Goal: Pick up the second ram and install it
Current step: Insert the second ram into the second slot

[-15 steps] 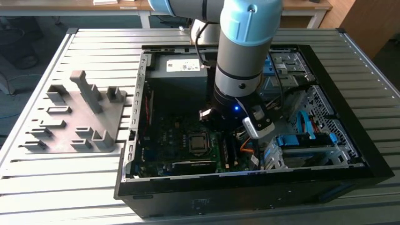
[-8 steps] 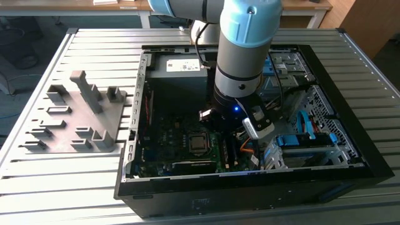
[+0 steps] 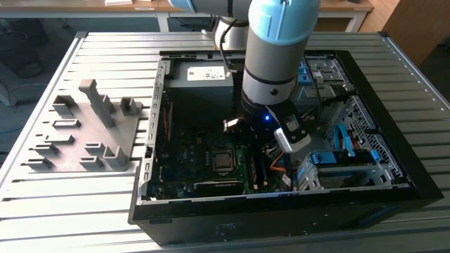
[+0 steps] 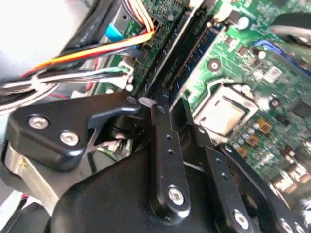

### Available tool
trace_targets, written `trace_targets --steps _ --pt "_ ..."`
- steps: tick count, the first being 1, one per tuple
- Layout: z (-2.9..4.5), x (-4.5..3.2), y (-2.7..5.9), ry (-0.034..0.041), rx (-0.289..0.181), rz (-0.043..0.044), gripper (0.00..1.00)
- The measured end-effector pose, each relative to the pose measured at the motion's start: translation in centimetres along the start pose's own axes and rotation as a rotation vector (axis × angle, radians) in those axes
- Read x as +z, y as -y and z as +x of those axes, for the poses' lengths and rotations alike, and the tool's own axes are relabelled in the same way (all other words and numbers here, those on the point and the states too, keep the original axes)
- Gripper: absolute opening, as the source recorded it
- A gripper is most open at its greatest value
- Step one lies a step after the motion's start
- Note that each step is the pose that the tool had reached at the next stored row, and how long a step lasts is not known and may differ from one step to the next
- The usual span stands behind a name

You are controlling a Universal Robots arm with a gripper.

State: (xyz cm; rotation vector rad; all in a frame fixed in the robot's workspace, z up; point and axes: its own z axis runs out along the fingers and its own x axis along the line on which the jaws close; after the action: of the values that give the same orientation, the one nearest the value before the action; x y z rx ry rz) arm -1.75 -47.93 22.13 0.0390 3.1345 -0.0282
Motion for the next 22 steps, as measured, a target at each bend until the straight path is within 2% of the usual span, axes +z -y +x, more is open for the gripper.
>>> trace_targets --steps 6,9,12,22 --pt "-0.01 -2.59 -0.13 0.0 0.0 0.0004 0.25" --pt "-0.02 -3.27 -0.16 0.0 0.0 0.0007 0.1" --pt "-0.02 -3.91 -0.17 0.0001 0.0 0.0007 0.1" --pt "-0.02 -4.06 -0.17 0.0001 0.0 0.0006 0.1"
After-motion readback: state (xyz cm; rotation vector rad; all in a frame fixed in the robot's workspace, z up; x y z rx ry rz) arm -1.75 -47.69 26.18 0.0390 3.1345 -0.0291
